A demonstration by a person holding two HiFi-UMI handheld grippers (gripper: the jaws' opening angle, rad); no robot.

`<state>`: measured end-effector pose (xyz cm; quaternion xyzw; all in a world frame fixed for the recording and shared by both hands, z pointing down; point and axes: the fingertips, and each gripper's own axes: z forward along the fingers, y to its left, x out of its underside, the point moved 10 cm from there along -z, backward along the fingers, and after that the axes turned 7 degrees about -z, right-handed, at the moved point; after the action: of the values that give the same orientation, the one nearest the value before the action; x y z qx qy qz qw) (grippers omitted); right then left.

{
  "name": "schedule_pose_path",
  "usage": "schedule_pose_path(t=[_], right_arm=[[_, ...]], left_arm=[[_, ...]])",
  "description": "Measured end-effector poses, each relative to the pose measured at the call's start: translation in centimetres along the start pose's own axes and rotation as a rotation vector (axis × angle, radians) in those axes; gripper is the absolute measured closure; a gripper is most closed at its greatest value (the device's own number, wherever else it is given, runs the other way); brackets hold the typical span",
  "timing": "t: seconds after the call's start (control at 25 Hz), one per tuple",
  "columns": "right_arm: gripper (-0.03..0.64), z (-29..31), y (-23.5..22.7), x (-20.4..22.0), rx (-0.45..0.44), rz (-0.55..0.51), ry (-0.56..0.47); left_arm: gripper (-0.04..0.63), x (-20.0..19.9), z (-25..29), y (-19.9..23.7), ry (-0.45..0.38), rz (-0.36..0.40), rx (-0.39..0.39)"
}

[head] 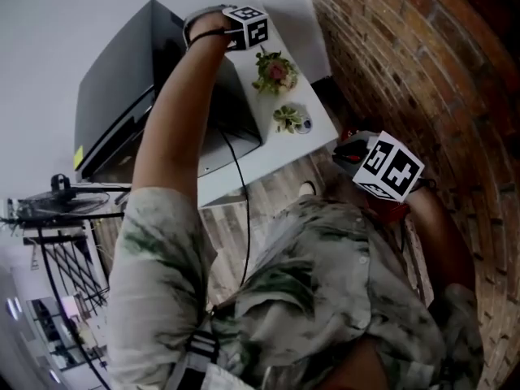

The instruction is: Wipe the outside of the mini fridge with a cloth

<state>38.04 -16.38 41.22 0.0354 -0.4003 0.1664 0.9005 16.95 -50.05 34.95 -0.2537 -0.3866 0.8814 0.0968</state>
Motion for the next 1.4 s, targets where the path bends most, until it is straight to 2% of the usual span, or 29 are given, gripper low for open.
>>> schedule_pose_path(t=[0.16,0.4,0.64,0.76,0.92,1.04,1.12,1.4], right_arm=[[0.562,0.0,-0.1,0.0,-0.001,-0.002,-0.002],[0.562,0.1,-0.8,-0.2,0.001,0.005,-0.017],[0.563,-0.2,-1.6,0.5,0.004,0.023,-0.016],[0.562,-0.3,-1.9,0.7,0.010,0.033,-0.016],[0.563,-0.8,-2.3,1.2,0.013,0.044,0.001],[0.563,-1.0,-2.6,1.5,0.020,0.057,0.012],[0.563,-1.0,-2.4,1.7,0.019,0.064,0.018],[0.563,-0.9,-1.6,2.7,0.021,0.096,0.038]], left_arm=[[0.515,1.8,0.1,2.1,0.040,-0.009,-0.064],[0.514,3.2,1.8,2.8,0.151,-0.002,-0.062],[0.515,3.2,3.5,2.5,0.186,-0.033,-0.089],[0.515,3.1,4.8,1.4,0.178,-0.084,-0.058],[0.515,2.2,6.2,-0.6,0.164,-0.112,0.001],[0.515,1.7,7.6,-1.6,0.179,-0.136,0.006],[0.515,1.5,8.0,-2.4,0.175,-0.164,0.038],[0.515,0.3,9.8,-5.9,0.159,-0.169,0.100]])
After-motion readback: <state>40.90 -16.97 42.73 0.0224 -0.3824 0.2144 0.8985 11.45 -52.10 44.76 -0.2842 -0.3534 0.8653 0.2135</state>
